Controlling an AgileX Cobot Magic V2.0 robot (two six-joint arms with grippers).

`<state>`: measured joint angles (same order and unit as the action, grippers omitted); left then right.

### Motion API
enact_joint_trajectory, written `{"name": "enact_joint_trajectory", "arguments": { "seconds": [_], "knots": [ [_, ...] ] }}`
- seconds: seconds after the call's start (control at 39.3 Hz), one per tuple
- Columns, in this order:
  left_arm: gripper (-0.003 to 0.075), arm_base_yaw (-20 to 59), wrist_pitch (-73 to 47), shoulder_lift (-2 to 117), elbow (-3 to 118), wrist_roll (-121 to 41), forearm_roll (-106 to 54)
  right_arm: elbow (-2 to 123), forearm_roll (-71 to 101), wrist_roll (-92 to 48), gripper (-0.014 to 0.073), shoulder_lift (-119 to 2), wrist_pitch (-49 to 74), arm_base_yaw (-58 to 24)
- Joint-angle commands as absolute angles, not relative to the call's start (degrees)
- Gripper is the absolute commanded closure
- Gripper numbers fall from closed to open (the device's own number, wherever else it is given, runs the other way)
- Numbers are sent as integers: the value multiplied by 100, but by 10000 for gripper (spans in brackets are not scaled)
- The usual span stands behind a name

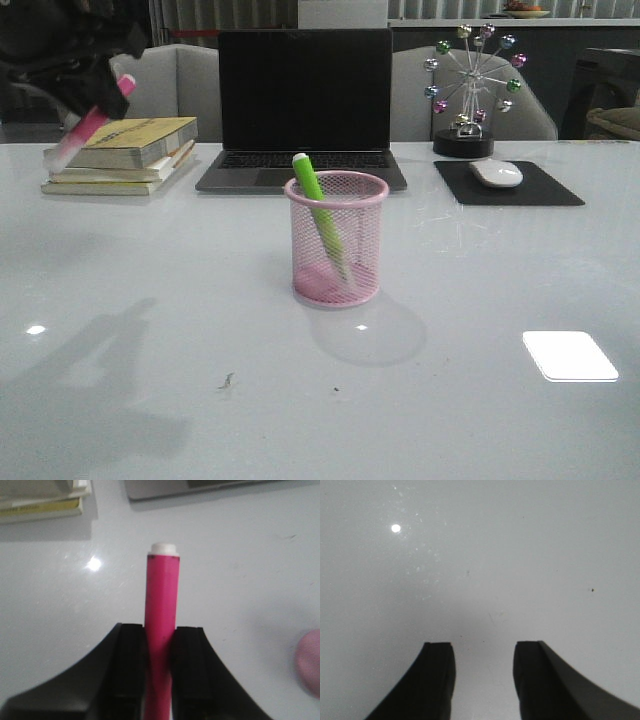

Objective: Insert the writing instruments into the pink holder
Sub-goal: 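Lift the pink highlighter and carry it above the pink holder, then lower the pink highlighter into the holder and open the left gripper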

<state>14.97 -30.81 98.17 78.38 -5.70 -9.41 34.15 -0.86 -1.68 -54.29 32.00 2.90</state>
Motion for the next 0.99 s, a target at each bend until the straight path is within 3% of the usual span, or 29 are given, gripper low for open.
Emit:
{"name": "enact_joint_trajectory", "arguments": {
  "seconds": [0.0, 0.33, 0.71, 0.97],
  "knots": [
    [628, 1767, -2506, 9357, 7968, -539, -1173, 3557, -152, -211, 187, -5349, 2943, 325],
    [628, 2954, -795, 9278, 7642, -539, -1179, 3557, -152, -211, 187, -5349, 3228, 325],
    [628, 3897, 2553, 9391, 6705, -517, -1764, 3557, -152, -211, 187, -5349, 3319, 325],
    [628, 4319, 3247, 10123, 6587, -460, -1784, 3557, -152, -211, 187, -5349, 3325, 325]
  ]
}}
